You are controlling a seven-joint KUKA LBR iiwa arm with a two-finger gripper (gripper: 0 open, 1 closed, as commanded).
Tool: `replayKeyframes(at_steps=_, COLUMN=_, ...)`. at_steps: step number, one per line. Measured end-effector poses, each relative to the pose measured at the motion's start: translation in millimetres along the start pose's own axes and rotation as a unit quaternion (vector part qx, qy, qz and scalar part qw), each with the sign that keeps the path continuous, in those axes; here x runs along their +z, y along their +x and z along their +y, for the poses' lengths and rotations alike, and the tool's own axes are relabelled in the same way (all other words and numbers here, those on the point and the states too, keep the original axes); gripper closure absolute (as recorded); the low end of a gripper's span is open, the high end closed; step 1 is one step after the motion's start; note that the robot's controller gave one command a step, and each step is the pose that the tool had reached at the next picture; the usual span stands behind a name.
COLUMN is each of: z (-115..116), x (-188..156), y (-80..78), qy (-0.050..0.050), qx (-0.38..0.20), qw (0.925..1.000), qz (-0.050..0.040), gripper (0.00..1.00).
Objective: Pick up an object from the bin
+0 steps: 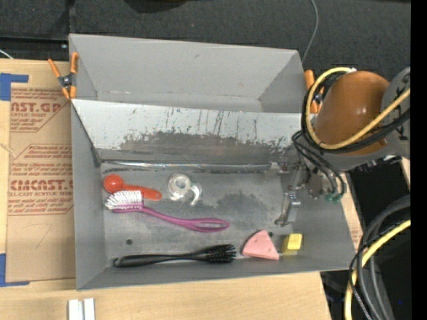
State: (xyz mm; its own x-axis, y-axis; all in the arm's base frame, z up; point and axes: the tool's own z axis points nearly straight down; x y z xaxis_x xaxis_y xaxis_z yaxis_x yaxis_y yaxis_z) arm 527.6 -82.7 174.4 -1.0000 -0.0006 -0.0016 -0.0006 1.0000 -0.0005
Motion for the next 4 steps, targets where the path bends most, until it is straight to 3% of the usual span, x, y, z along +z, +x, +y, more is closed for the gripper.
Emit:
replayKeyframes(at_steps=1, z=17, x=48, y=43.4, qy=0.000, qx=-0.034, qw=0.9994, qz=0.0023, gripper=0.00)
replayKeyframes(at_steps=2, z=20, x=50, y=39.9, qy=0.000, qx=-0.010, qw=1.0000, qz=0.0001, gripper=0.00)
replayKeyframes(at_steps=3, z=9, x=33, y=39.1, qy=0.000, qx=-0.092, qw=0.9957, qz=-0.0003, gripper=0.00)
replayKeyframes(at_steps=4, z=37, x=78, y=26.3, qy=-0.001, qx=-0.078, qw=0.9970, qz=-0.0011, gripper=0.00)
